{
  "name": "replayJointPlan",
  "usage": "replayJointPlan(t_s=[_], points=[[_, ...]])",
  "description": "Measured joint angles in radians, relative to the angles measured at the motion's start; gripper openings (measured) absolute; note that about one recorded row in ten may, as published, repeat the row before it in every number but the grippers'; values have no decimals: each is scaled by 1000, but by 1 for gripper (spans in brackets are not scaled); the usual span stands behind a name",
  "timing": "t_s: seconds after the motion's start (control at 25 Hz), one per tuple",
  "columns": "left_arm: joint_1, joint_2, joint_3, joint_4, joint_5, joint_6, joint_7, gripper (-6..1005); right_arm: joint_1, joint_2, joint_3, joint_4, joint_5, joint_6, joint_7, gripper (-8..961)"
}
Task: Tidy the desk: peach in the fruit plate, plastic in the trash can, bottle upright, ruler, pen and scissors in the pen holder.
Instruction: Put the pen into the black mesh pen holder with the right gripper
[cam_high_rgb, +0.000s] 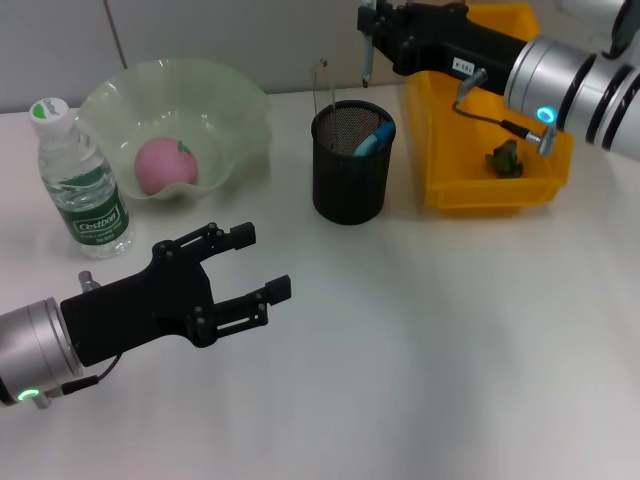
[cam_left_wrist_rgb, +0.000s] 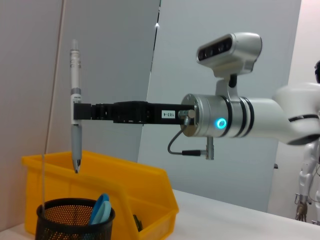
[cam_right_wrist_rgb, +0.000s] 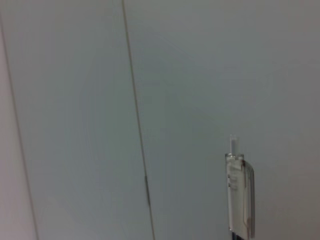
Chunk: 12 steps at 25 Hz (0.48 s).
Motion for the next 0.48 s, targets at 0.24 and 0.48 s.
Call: replayJointPlan(t_s=[0.24,0.48], points=[[1,-1,-21,-5,1,-2,0,799,12,1,-1,79,24,25,-35,146],[2,-2,-25,-7,3,-8,0,799,25,4,-2,136,25,31,-64,147]])
